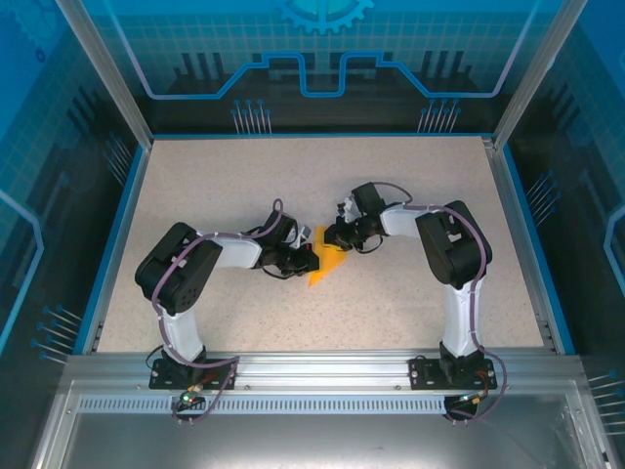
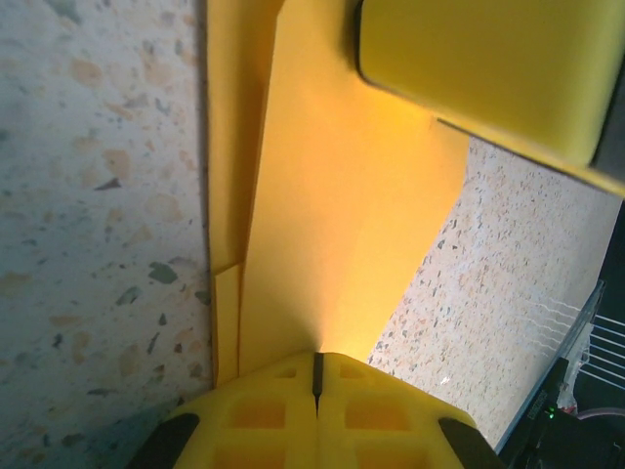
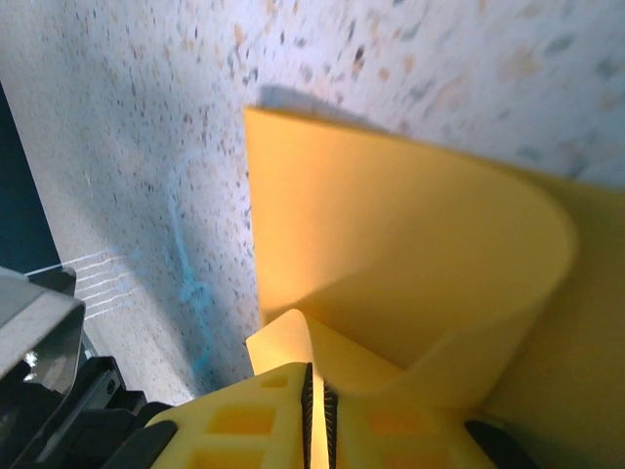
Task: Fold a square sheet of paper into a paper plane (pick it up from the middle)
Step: Fourth fold the wing at the center of the table.
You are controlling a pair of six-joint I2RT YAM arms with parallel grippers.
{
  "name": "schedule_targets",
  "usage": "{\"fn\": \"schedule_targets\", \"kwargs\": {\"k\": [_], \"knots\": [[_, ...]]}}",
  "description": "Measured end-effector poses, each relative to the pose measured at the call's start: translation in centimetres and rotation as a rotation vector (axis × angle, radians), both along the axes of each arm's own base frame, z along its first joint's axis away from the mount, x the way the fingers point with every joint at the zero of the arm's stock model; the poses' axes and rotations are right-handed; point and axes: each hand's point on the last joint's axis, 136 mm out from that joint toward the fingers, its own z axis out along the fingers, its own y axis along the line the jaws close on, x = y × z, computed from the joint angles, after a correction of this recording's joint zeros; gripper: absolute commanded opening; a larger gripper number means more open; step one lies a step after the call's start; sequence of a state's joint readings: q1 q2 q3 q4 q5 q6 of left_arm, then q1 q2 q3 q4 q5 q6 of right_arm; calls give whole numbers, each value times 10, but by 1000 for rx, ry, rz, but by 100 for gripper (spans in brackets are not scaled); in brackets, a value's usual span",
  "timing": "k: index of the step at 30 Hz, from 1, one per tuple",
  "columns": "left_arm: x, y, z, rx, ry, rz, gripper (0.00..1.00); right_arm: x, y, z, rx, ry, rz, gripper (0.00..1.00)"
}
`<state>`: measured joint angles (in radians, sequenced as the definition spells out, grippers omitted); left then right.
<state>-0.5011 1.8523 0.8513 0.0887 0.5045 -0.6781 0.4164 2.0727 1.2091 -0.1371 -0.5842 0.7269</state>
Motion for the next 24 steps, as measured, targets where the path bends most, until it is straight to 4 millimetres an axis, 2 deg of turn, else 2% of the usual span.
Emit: {"fn": "schedule_targets", "kwargs": {"k": [12,19,24], "knots": [[3,0,0,-1,-19,6,0,20,-8,2,7,12,-21,18],[3,0,0,-1,-20,6,0,47,-29,2,-21,-18,-89,19],[3,0,0,-1,-20,6,0,54,-36,2,-30,-8,-114,19]]}}
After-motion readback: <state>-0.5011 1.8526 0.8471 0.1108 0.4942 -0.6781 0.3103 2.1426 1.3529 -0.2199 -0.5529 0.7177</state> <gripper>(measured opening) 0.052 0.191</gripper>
